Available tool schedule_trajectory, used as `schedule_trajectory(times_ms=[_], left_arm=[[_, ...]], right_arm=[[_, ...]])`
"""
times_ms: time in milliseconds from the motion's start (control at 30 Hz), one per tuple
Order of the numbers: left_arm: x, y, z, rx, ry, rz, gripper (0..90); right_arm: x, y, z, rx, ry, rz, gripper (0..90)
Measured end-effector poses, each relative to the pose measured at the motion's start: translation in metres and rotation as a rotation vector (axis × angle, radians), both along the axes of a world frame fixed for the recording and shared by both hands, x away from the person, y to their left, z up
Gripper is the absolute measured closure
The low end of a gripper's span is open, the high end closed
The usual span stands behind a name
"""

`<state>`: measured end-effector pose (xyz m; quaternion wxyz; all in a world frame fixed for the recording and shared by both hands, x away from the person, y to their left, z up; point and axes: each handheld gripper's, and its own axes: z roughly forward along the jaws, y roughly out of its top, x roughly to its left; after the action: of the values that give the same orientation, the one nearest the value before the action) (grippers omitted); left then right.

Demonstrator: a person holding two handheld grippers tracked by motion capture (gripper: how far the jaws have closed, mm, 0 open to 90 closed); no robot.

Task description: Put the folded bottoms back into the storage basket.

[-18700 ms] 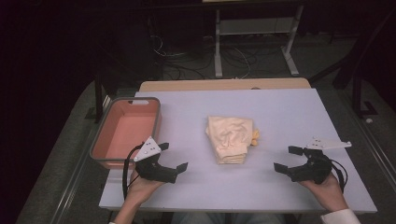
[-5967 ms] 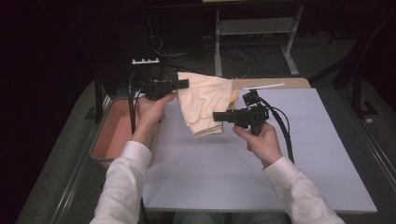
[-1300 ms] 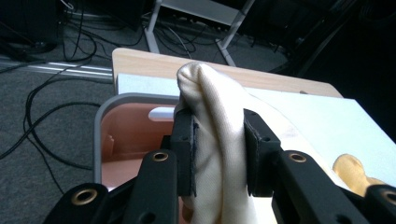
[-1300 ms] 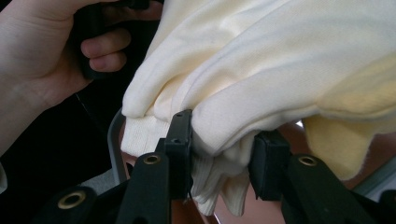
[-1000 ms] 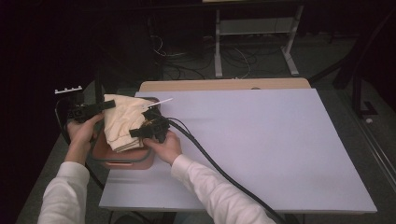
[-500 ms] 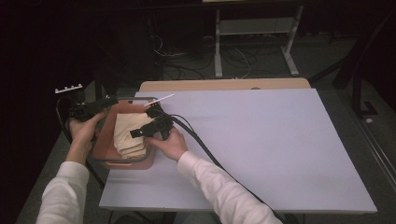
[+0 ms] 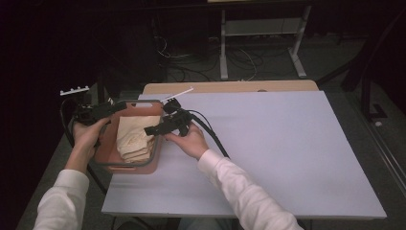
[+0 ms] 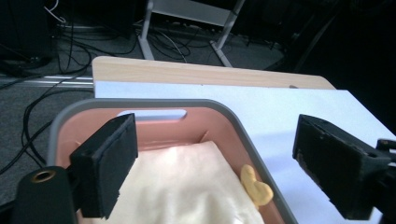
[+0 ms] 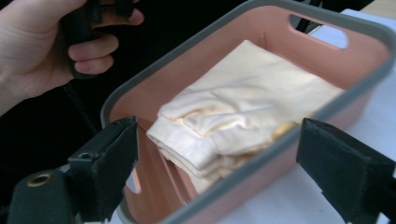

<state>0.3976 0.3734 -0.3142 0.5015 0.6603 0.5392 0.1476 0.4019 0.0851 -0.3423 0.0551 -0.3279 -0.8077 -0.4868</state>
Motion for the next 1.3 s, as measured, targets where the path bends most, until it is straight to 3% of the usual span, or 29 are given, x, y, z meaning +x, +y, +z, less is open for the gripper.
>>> schedule_trajectory(times_ms=[133,200,267,567,833,1167,1300], left_arm=[[-0.004,-0.007,0.002,0.007,-0.011,-0.020,3.8],[-0.006,-0.011,0.003,0.024,-0.009,-0.023,0.0],[-0.010,-0.016,0.005,0.037,-0.026,-0.026,0.0],[-0.025,-0.030,0.010,0.026,-0.077,-0.063,0.0],[-0.038,-0.041,0.011,0.020,-0.124,-0.064,0.0],[-0.052,-0.064,0.010,0.022,-0.159,-0.111,0.0],[-0.055,-0.075,0.008,0.045,-0.168,-0.132,0.0]], right_arm=[[-0.001,-0.015,0.000,-0.017,-0.021,0.002,0.0],[-0.002,-0.023,0.001,-0.034,-0.045,-0.012,0.0],[-0.003,-0.031,0.002,-0.024,-0.056,-0.019,0.0],[-0.005,-0.066,0.006,-0.011,-0.078,-0.038,0.0],[-0.010,-0.097,0.006,-0.014,-0.083,-0.065,0.0],[-0.016,-0.133,0.006,-0.017,-0.100,-0.098,0.0],[-0.019,-0.145,0.005,-0.015,-0.103,-0.113,0.0]])
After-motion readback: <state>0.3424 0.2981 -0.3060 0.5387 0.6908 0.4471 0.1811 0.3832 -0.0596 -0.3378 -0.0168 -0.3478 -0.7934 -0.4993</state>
